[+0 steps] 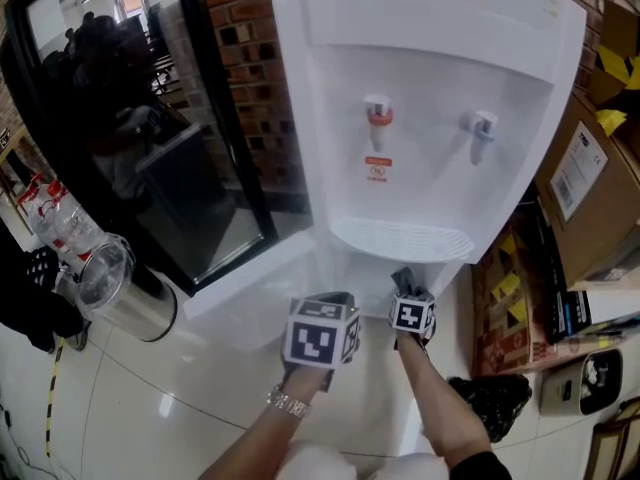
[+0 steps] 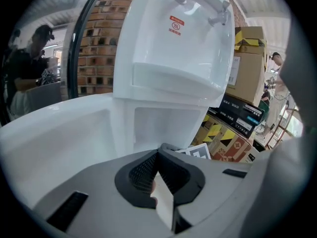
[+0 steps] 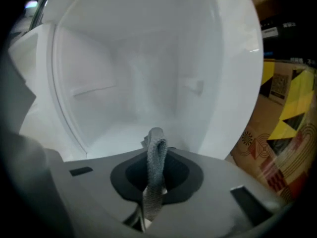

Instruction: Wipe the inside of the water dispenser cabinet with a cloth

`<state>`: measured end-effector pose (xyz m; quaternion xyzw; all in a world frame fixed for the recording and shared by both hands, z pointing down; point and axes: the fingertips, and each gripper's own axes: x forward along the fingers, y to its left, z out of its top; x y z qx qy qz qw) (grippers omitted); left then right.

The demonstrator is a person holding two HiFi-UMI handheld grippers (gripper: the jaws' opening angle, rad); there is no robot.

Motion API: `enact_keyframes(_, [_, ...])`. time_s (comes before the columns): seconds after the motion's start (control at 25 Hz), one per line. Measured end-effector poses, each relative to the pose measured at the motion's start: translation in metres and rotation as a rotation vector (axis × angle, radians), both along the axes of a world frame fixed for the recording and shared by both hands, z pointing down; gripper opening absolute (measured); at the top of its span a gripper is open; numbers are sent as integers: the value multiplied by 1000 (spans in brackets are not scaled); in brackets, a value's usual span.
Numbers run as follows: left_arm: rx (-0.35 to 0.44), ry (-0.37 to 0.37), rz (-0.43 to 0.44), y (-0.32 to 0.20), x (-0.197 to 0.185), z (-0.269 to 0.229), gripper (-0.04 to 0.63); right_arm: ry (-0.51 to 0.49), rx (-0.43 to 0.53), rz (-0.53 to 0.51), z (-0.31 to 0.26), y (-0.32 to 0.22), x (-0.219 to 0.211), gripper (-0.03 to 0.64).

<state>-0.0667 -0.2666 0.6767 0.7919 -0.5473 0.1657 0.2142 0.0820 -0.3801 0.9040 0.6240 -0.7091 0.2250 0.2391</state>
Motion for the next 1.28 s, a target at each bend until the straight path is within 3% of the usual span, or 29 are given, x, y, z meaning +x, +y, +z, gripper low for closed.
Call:
enact_keyframes(0.16, [-6,-2,25,2,8,2,1,-125,47,-96,-16,-3,-36,20])
enact_keyframes(0.32, [-4,-5,14,3,2,1,2,-207,49,-367,-16,12,-112,20])
enact_keyframes(0.4, [-3,-7,9,4,-1,1,2,-242,41,-445,-15,18,-140,20])
enact_keyframes(0.52, [-8,-6,9,7,-4,1,0,-216,-5,-381,4,9,-128,20])
enact_keyframes(0.64, [-4,-3,5,7,-7,-1,2,-96,3,-174,4,-12,-61,20])
enact_keyframes(0.72, [0,-4,4,6,-6,-3,2,-83,0,-27,3,-17,-18,20])
enact_keyframes(0.8, [2,-5,13,5,-1,-3,2,-80,-24,32,6,-10,-2,18])
enact_keyframes(0.92, [4,-8,25,4,7,-4,2,-59,10,-6,-9,-2,-18,18])
enact_keyframes(1.08, [5,-13,25,6,8,-5,2,-104,69,-208,-38,8,-82,18])
enact_keyframes(1.2, [12,-17,17,7,4,-8,0,-185,13,-359,-27,28,-135,18])
enact_keyframes(1.28, [16,-19,16,10,3,-11,2,-171,-37,-366,-8,34,-139,18])
